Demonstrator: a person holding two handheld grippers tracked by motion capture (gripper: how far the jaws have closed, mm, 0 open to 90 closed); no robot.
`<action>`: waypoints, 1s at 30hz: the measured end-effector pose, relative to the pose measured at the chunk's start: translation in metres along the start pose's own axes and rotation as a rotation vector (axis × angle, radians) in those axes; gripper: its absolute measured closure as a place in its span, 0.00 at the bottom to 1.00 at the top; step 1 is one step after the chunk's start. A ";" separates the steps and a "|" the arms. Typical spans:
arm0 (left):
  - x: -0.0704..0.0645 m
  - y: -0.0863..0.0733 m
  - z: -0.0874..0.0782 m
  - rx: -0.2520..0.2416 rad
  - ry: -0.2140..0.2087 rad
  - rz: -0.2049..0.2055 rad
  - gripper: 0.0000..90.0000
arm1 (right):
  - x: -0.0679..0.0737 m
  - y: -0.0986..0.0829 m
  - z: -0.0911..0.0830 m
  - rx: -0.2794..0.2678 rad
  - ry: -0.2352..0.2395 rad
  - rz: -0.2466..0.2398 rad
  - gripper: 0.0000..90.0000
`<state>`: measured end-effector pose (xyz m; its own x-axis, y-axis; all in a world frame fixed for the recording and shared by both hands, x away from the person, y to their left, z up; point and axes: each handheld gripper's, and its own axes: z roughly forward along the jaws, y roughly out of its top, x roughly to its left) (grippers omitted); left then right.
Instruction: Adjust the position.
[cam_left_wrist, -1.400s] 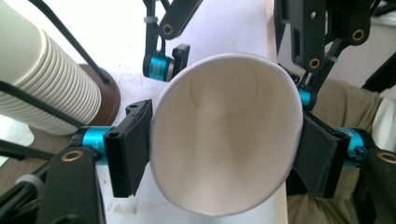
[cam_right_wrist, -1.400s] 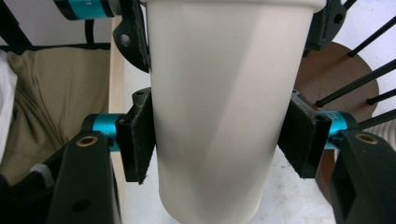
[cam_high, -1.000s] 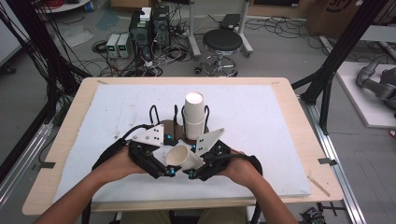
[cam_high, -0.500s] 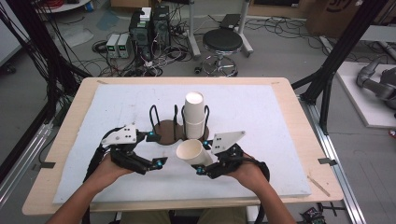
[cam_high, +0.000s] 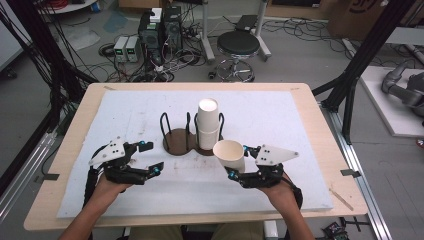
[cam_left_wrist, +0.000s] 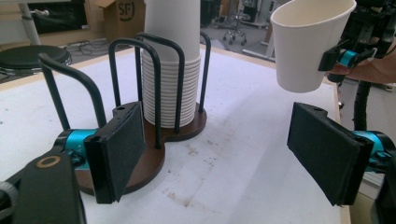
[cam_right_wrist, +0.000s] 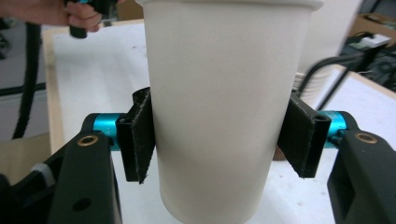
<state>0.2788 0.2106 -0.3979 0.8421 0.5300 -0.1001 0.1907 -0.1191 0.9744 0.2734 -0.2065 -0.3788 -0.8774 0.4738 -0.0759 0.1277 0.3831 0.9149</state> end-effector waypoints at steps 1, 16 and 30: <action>0.000 -0.002 -0.001 -0.005 0.007 0.002 0.21 | -0.001 -0.002 -0.003 -0.009 -0.009 0.005 0.40; 0.008 -0.018 -0.010 -0.067 0.057 0.002 0.21 | -0.013 -0.026 -0.030 -0.094 -0.154 0.076 0.40; 0.010 -0.023 -0.011 -0.084 0.073 -0.010 0.21 | -0.015 -0.027 -0.043 -0.152 -0.208 0.104 0.39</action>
<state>0.2776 0.2276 -0.4194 0.8006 0.5912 -0.0981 0.1537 -0.0444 0.9871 0.2635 -0.2578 -0.3857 -0.7473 0.6630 -0.0444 0.1274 0.2084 0.9697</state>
